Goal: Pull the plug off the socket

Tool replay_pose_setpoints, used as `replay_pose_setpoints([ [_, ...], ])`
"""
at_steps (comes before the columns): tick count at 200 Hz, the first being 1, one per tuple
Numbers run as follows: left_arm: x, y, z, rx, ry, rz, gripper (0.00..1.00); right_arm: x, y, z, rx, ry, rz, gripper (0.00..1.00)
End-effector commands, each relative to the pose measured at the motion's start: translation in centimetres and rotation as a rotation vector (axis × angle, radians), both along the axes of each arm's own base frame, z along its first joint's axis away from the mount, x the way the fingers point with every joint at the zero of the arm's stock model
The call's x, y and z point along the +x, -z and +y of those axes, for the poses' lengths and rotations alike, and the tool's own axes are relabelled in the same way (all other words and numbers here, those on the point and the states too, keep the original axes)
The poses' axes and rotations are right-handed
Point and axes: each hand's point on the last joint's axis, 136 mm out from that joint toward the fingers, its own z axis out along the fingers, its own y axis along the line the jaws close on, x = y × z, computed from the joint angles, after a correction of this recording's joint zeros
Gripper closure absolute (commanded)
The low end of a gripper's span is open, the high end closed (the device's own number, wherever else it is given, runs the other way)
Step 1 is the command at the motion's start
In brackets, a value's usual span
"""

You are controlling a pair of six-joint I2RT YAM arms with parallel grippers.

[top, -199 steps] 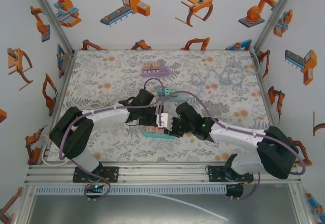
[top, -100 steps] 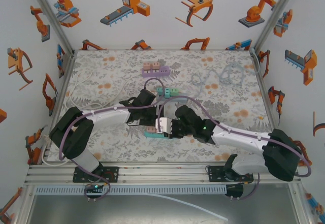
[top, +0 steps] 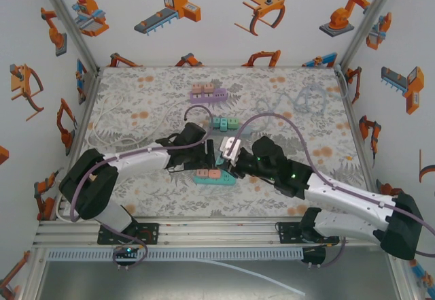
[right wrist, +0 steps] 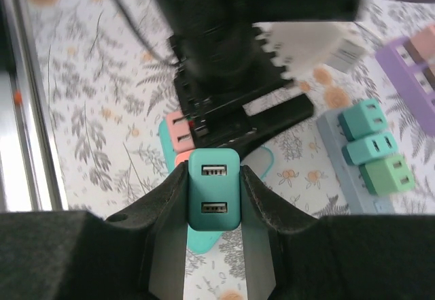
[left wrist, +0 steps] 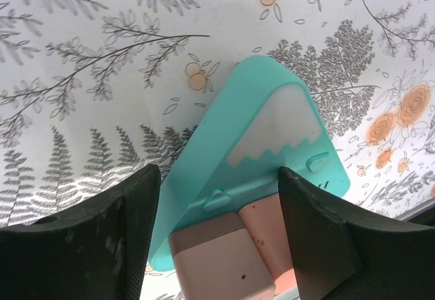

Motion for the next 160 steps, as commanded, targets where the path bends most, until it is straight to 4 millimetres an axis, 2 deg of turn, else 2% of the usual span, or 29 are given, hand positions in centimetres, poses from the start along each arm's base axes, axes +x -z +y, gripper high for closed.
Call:
replay_pose_setpoints([
  [1, -2.6, 5.6, 8.5, 0.385, -0.078, 0.093, 0.35, 2.1, -3.3, -2.4, 0.153, 0.263, 0.177, 0.97],
  [32, -1.6, 3.4, 6.4, 0.294, -0.070, 0.062, 0.31, 3.3, -2.7, -6.7, 0.235, 0.535, 0.350, 0.97],
  [57, -0.9, 1.2, 5.1, 0.222, -0.062, 0.032, 0.28, 4.2, -1.0, -10.4, 0.269, 0.710, 0.491, 0.98],
  [81, -0.4, -1.2, 4.5, 0.179, -0.063, -0.009, 0.24, 4.9, 0.8, -12.9, 0.302, 0.813, 0.648, 0.98],
  [123, -0.5, -7.5, 3.2, 0.031, 0.019, -0.143, 0.21, 6.8, 5.0, -16.0, 0.370, 0.942, 0.859, 0.98],
  [160, -3.4, -13.1, 0.5, -0.188, 0.262, -0.286, 0.18, 8.0, 8.7, -16.6, 0.415, 0.993, 0.965, 0.98],
])
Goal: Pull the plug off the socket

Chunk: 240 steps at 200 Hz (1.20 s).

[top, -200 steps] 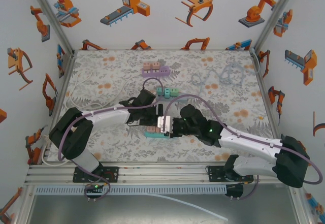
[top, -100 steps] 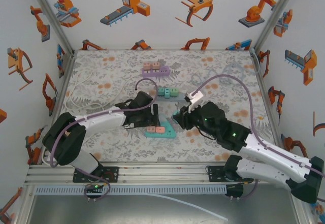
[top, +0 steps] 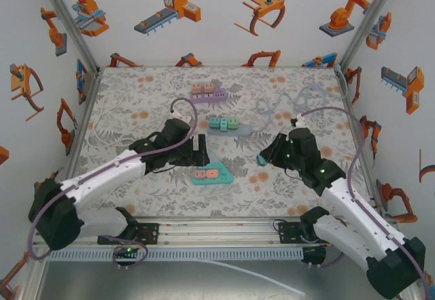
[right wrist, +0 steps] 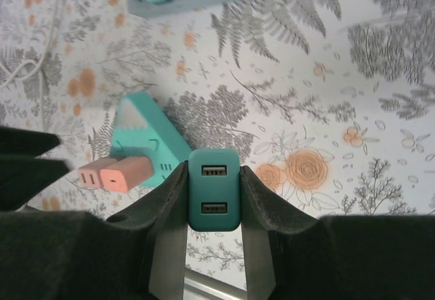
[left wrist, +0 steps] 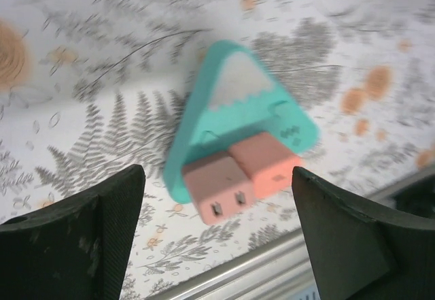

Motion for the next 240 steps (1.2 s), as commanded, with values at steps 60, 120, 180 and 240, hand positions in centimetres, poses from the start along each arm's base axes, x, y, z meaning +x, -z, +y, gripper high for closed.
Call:
replay_pose_setpoints([
  [60, -5.5, -6.7, -2.5, -0.173, 0.373, -0.220, 0.07, -0.2, 7.0, 1.0, 0.171, 0.052, 0.135, 0.98],
  [120, -4.8, -6.6, -1.6, -0.141, 0.318, -0.258, 0.04, -1.3, 10.5, 0.3, 0.165, 0.077, 0.163, 0.88],
  [180, -4.3, -6.5, -0.9, -0.124, 0.278, -0.285, 0.00, -2.5, 12.0, -0.9, 0.112, 0.099, 0.197, 0.55],
  [240, -2.9, -4.9, 1.6, -0.011, 0.140, -0.263, 0.01, -2.8, 9.9, -2.2, 0.068, 0.115, 0.136, 0.43],
])
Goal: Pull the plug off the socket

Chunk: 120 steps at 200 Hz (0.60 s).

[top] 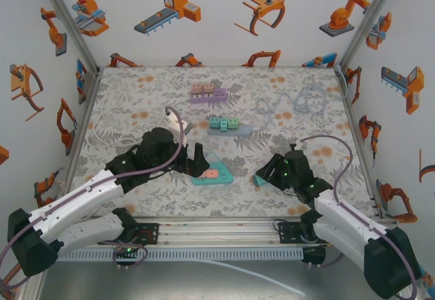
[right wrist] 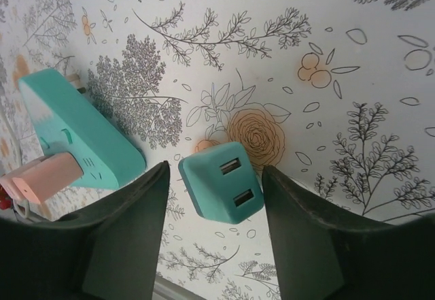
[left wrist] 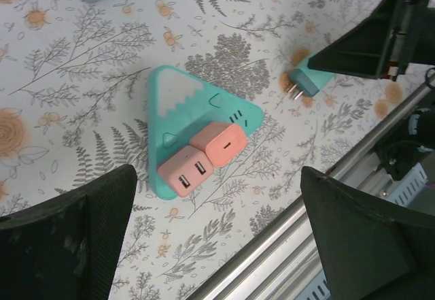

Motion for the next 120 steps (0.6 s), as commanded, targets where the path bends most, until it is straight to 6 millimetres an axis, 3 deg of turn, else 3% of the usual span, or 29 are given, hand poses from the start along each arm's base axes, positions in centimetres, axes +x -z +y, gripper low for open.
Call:
replay_pose_setpoints([
  [1, 0.5, 0.8, 1.6, 0.053, -0.079, 0.002, 0.01, 0.1, -1.0, -1.1, -0.050, 0.022, -0.029, 0.43],
  [26, 1.0, 1.3, 2.4, 0.075, -0.135, 0.010, 0.01, 0.5, -3.8, -1.0, -0.036, 0.017, -0.096, 0.42],
  [64, 1.6, 1.6, 3.5, 0.081, -0.210, 0.030, 0.00, 1.8, -12.2, 1.6, -0.065, -0.168, -0.352, 0.42],
  [91, 2.2, 2.1, 4.0, 0.063, -0.252, 0.079, 0.02, 1.6, -17.1, 5.2, -0.200, -0.399, -0.578, 0.43],
  [120, 2.6, 3.0, 4.5, 0.033, -0.277, 0.149, 0.03, -0.7, -19.7, 10.7, -0.340, -0.748, -0.837, 0.43],
])
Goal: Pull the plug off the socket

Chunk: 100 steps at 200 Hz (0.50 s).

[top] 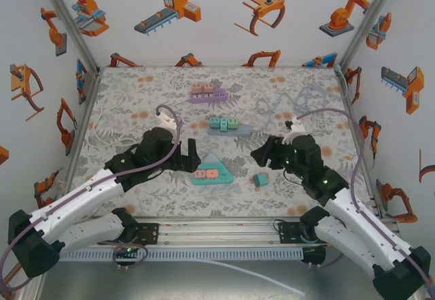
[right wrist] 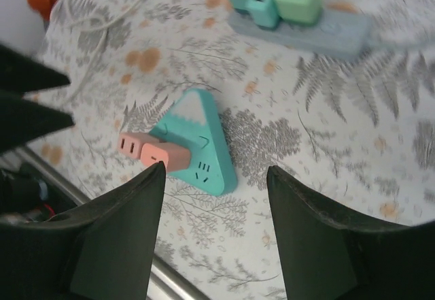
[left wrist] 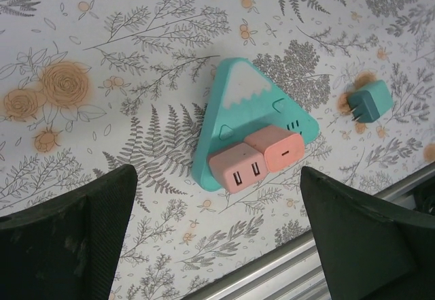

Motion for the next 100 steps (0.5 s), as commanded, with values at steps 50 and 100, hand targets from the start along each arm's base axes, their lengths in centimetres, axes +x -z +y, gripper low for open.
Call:
replay_pose_setpoints([
  [50, 0.5, 2.4, 1.7, -0.037, -0.088, 0.135, 0.03, -7.9, -1.0, 11.2, -0.427, -0.799, -0.792, 0.45],
  [100, 0.5, 3.7, 2.3, -0.043, -0.112, 0.171, 0.03, -8.3, 4.0, 13.8, -0.578, -1.031, -0.857, 0.44],
])
